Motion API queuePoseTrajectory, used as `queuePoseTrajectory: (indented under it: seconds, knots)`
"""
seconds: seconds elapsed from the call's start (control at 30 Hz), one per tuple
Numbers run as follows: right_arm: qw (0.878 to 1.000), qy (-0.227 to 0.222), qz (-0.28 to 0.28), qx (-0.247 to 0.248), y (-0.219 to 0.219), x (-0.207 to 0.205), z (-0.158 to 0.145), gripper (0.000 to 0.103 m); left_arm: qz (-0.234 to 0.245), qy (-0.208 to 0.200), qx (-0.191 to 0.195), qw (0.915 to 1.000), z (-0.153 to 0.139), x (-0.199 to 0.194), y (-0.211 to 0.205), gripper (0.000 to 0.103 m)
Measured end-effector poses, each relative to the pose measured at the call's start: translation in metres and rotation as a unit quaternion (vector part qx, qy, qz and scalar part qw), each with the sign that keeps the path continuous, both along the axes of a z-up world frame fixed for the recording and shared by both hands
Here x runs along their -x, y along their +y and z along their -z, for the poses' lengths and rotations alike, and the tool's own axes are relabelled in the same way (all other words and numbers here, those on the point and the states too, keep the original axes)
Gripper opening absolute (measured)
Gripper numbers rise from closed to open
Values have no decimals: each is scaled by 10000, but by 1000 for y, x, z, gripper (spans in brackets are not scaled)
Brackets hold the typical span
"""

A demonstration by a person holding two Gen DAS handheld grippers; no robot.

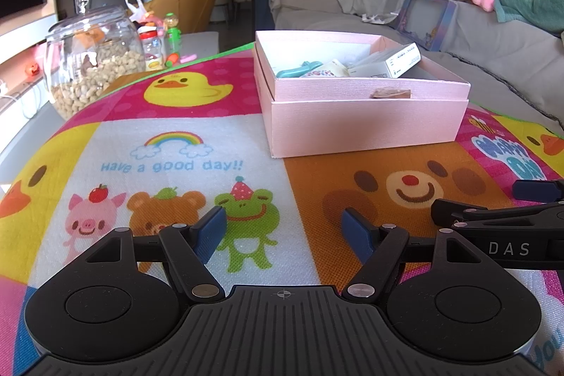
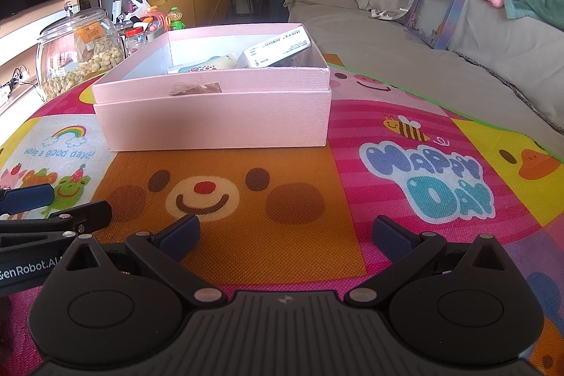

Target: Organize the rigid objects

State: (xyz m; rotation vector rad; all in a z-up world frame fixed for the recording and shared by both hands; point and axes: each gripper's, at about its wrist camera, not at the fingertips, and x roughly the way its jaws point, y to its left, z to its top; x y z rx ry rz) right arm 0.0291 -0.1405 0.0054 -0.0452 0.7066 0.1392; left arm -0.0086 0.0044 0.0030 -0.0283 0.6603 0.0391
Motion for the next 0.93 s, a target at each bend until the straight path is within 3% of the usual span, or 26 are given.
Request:
queuePoseTrajectory:
  seconds: [0.93]
  knots:
    - [10000, 1, -1, 2, 0, 0, 0, 103, 5, 1, -15, 10000, 0, 0, 0, 78]
